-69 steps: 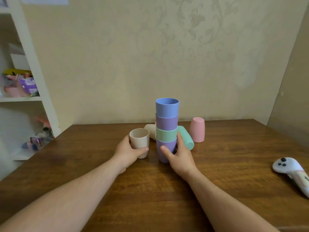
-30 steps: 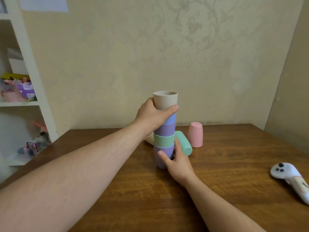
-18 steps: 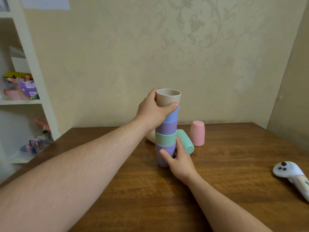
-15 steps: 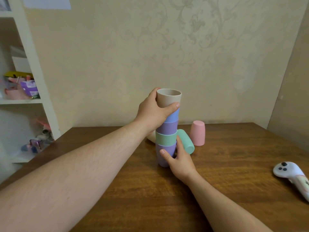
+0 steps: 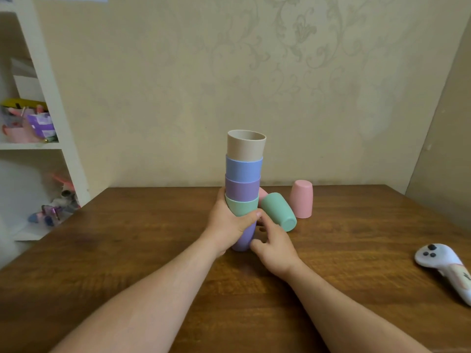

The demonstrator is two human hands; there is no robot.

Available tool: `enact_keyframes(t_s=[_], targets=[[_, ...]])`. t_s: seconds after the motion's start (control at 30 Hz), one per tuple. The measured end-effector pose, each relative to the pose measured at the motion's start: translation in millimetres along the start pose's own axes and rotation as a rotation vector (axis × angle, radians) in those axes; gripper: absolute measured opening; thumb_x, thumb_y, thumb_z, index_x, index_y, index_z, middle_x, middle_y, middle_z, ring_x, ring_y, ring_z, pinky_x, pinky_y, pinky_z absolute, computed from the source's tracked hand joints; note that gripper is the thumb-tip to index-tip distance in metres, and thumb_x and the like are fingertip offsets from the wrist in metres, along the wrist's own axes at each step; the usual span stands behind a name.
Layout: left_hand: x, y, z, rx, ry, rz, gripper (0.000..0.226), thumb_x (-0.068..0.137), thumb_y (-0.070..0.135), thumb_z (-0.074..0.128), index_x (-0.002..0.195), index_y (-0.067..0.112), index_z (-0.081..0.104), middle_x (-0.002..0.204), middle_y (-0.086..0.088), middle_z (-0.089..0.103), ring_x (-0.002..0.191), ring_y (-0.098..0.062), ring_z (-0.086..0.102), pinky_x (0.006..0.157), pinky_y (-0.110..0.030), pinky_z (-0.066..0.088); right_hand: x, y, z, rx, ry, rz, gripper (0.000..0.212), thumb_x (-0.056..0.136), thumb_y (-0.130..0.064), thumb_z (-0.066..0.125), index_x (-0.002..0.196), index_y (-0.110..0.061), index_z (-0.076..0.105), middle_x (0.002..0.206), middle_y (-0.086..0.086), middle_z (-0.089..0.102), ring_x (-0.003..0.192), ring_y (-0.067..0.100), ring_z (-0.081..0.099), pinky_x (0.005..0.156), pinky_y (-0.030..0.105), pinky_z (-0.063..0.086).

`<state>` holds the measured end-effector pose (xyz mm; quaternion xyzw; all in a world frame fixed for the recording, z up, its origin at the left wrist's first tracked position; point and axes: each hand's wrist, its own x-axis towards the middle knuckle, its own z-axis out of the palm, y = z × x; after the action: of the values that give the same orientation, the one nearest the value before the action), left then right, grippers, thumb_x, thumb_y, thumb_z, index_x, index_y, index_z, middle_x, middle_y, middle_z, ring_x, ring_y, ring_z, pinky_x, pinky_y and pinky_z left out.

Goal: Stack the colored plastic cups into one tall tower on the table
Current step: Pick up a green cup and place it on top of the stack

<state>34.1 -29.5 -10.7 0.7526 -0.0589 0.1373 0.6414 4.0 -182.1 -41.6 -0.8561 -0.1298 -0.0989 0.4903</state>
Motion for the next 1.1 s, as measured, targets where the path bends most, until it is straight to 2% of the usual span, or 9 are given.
enact_keyframes(t_s=[0.07, 0.17, 0.27, 0.43, 0.57, 0.73, 0.87, 1.0, 1.1], targets=[[4, 0, -3, 0.014, 0.037, 0.009, 0.092, 0.055, 0.044, 0.097, 0.137, 0.036, 0.056, 0.121, 0.015, 0.078, 0.111, -0.009, 0.076, 0.098, -0.043, 0.064, 2, -2, -8, 0.03, 0.18, 0.089, 0.058, 0.083, -0.02, 0.062, 0.14, -0.026, 0.069, 0.119, -0.01, 0.071, 0.103, 0.005, 0.068, 0.1, 0.038, 0.058], [8, -2, -8, 0.046, 0.078, 0.012, 0.095, 0.056, 0.047, 0.096, 0.14, 0.036, 0.054, 0.124, 0.018, 0.074, 0.113, -0.009, 0.074, 0.098, -0.041, 0.062, 30, -9, -34, -0.275, 0.35, 0.144, 0.038, 0.094, -0.015, 0.066, 0.131, -0.019, 0.074, 0.122, 0.001, 0.066, 0.114, 0.025, 0.065, 0.089, 0.035, 0.051], [9, -5, -7, 0.057, 0.083, 0.008, 0.086, 0.067, 0.035, 0.099, 0.138, 0.037, 0.052, 0.123, 0.02, 0.072, 0.111, -0.006, 0.072, 0.094, -0.035, 0.059, 66, -25, -61, -0.757, 0.18, 0.131, 0.043, 0.101, -0.034, 0.06, 0.141, -0.021, 0.063, 0.142, 0.008, 0.057, 0.141, 0.033, 0.048, 0.103, 0.044, 0.049], [10, -7, -6, 0.028, 0.081, -0.003, 0.084, 0.073, 0.024, 0.099, 0.139, 0.038, 0.05, 0.121, 0.022, 0.071, 0.11, 0.001, 0.07, 0.088, -0.026, 0.054, 103, -23, -51, -1.138, -0.074, 0.212, 0.067, 0.106, -0.053, 0.043, 0.163, -0.019, 0.034, 0.137, 0.017, 0.068, 0.13, 0.039, 0.063, 0.094, 0.045, 0.049], [11, -7, -7, 0.025, 0.08, -0.005, 0.086, 0.072, 0.023, 0.099, 0.138, 0.043, 0.048, 0.119, 0.025, 0.071, 0.109, 0.004, 0.07, 0.081, -0.019, 0.053, 109, -4, -33, -0.987, -0.13, 0.356, 0.083, 0.106, -0.052, 0.053, 0.173, -0.024, 0.012, 0.149, 0.014, 0.063, 0.135, 0.039, 0.06, 0.092, 0.044, 0.049], [12, -11, -7, 0.034, 0.088, 0.001, 0.088, 0.071, 0.025, 0.1, 0.141, 0.04, 0.048, 0.121, 0.025, 0.07, 0.11, 0.004, 0.069, 0.084, -0.022, 0.054, 100, -5, -40, -0.794, -0.046, 0.412, 0.107, 0.089, -0.056, 0.069, 0.172, -0.03, 0.007, 0.137, 0.005, 0.069, 0.127, 0.032, 0.066, 0.085, 0.041, 0.053], [11, -9, -7, 0.04, 0.089, 0.009, 0.084, 0.075, 0.019, 0.098, 0.138, 0.042, 0.048, 0.12, 0.026, 0.069, 0.108, 0.008, 0.067, 0.082, -0.019, 0.052, 85, -13, -52, -0.454, 0.075, 0.41, 0.125, 0.078, -0.051, 0.081, 0.175, -0.028, 0.004, 0.149, 0.003, 0.059, 0.131, 0.03, 0.064, 0.093, 0.042, 0.057], [9, -8, -7, 0.054, 0.079, 0.001, 0.083, 0.077, 0.02, 0.097, 0.136, 0.045, 0.044, 0.116, 0.029, 0.067, 0.104, 0.012, 0.064, 0.077, -0.014, 0.049, 67, -7, -47, -0.196, 0.195, 0.288, 0.09, 0.073, -0.027, 0.086, 0.152, -0.02, 0.043, 0.128, 0.001, 0.065, 0.114, 0.026, 0.067, 0.095, 0.047, 0.062], [8, -6, -7, 0.057, 0.081, 0.011, 0.082, 0.077, 0.023, 0.097, 0.138, 0.043, 0.045, 0.117, 0.028, 0.066, 0.105, 0.011, 0.064, 0.076, -0.014, 0.049, 53, 0, -41, -0.138, 0.192, 0.247, 0.07, 0.074, -0.014, 0.087, 0.133, -0.024, 0.052, 0.119, -0.002, 0.069, 0.111, 0.024, 0.069, 0.094, 0.044, 0.062]])
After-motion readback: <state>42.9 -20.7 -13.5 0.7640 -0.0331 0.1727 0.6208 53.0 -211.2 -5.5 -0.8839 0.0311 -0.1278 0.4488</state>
